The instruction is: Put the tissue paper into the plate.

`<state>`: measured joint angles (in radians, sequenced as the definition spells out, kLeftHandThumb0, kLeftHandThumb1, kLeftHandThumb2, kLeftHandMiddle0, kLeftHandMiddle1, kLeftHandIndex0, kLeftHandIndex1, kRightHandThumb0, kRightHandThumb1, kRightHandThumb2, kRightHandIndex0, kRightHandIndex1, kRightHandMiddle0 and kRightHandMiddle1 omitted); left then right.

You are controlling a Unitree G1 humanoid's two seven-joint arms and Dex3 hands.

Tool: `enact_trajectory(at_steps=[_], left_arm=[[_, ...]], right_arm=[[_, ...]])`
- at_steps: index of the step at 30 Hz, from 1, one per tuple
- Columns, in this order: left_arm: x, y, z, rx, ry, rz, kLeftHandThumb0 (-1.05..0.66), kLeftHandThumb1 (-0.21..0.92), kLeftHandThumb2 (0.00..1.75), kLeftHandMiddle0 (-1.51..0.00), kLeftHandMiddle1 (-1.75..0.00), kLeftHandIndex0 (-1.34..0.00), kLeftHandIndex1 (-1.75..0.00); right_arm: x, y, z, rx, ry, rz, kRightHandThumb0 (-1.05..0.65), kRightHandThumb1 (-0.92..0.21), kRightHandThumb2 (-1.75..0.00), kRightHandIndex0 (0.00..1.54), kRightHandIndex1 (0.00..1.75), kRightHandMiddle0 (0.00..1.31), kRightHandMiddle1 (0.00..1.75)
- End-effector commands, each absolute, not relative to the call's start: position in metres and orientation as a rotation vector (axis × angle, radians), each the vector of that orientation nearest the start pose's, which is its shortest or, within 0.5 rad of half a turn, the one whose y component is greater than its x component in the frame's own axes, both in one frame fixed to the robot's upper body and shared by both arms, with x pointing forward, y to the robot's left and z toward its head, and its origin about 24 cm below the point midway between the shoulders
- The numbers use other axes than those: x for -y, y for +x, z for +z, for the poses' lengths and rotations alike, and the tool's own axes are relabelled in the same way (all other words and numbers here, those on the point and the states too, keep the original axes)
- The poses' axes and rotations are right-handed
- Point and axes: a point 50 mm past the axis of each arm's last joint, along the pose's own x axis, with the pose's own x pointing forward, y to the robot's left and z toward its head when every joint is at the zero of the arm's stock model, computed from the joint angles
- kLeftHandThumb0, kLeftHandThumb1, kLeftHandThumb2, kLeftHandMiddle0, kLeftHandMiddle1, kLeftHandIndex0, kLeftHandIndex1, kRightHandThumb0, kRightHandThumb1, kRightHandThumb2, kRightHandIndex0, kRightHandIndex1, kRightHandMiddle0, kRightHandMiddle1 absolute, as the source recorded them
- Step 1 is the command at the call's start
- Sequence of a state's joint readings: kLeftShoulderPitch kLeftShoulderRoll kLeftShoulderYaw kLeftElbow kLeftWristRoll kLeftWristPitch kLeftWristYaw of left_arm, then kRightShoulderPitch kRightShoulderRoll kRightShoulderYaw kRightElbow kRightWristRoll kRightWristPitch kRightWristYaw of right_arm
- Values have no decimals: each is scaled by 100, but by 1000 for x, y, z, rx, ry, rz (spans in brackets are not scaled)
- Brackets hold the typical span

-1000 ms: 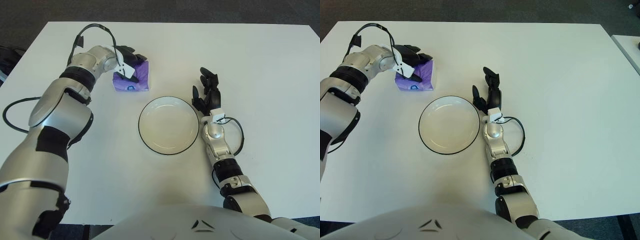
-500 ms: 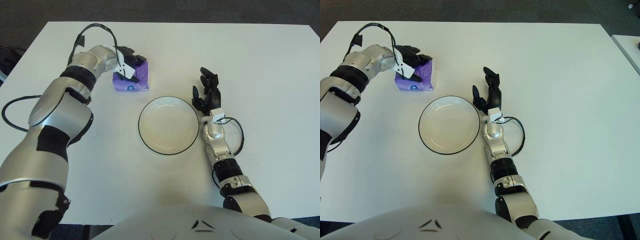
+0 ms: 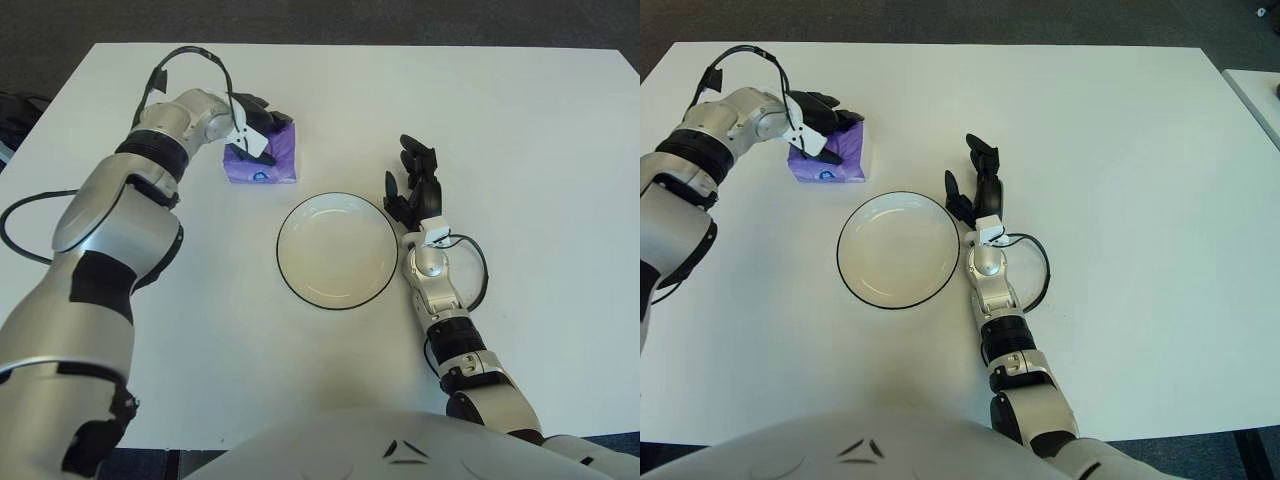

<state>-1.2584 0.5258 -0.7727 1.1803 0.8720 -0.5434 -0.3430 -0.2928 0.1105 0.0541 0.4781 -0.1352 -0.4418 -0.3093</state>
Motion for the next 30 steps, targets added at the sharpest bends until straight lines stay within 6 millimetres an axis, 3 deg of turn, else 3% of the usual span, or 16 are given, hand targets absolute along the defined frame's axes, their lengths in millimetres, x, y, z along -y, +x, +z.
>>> enact_trajectory(at_steps=[1, 12, 18, 24, 30], left_arm=[[-174, 398, 139, -97, 1963, -904, -105, 92, 61, -1, 0, 0, 0], [-181, 397, 148, -80, 1907, -885, -105, 92, 53, -1, 0, 0, 0], [-184, 394, 150, -166, 1856, -964, -105, 92, 43, 0, 0, 0, 0], [-182, 382, 127, -316, 1815, -1169, -105, 92, 25, 0, 0, 0, 0], [-188, 377, 124, -438, 1784, -1236, -105, 91, 15, 0, 0, 0, 0]], right_arm=[[113, 245, -37, -146, -73, -147, -69, -92, -60, 19, 50, 0, 83], [113, 244, -37, -147, -73, -139, -69, -92, -60, 19, 50, 0, 81], [113, 244, -36, -151, -69, -141, -69, -92, -61, 20, 50, 0, 84], [112, 243, -36, -151, -64, -141, -68, -92, -62, 20, 51, 0, 84], [112, 243, -35, -144, -61, -141, -68, -92, -61, 21, 51, 0, 85]])
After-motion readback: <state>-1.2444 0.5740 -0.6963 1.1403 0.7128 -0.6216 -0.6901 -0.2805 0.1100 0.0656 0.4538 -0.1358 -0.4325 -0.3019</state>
